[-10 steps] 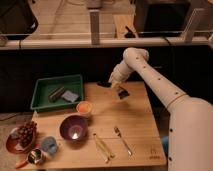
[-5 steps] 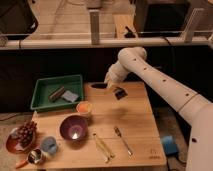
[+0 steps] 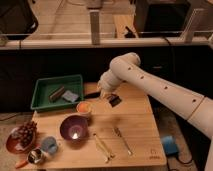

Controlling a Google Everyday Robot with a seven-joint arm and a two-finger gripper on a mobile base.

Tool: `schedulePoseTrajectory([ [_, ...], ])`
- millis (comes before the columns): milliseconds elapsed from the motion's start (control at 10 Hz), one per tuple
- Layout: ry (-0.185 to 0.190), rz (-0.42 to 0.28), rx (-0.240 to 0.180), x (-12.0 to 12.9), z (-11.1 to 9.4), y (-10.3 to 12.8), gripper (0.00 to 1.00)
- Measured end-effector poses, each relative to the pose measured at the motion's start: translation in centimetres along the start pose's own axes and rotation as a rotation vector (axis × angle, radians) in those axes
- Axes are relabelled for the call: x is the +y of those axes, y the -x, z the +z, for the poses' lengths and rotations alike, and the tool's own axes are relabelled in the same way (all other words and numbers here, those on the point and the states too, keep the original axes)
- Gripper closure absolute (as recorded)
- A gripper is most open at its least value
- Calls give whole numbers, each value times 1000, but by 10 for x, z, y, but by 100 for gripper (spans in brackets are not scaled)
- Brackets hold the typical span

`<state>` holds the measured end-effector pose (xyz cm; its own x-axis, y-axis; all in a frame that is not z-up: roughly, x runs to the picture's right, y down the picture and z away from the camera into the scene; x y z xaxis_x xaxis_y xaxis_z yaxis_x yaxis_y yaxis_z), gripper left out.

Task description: Wipe purple bowl with brush

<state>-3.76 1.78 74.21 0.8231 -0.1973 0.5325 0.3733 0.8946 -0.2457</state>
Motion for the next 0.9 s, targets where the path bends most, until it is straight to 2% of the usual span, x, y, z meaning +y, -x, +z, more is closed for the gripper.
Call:
schedulePoseTrajectory([
  [300,11,-63,-4,16,5,38,100],
  [600,16,-108,-6,10,12,69,100],
  [900,25,-155,-3,9,11,95,100],
])
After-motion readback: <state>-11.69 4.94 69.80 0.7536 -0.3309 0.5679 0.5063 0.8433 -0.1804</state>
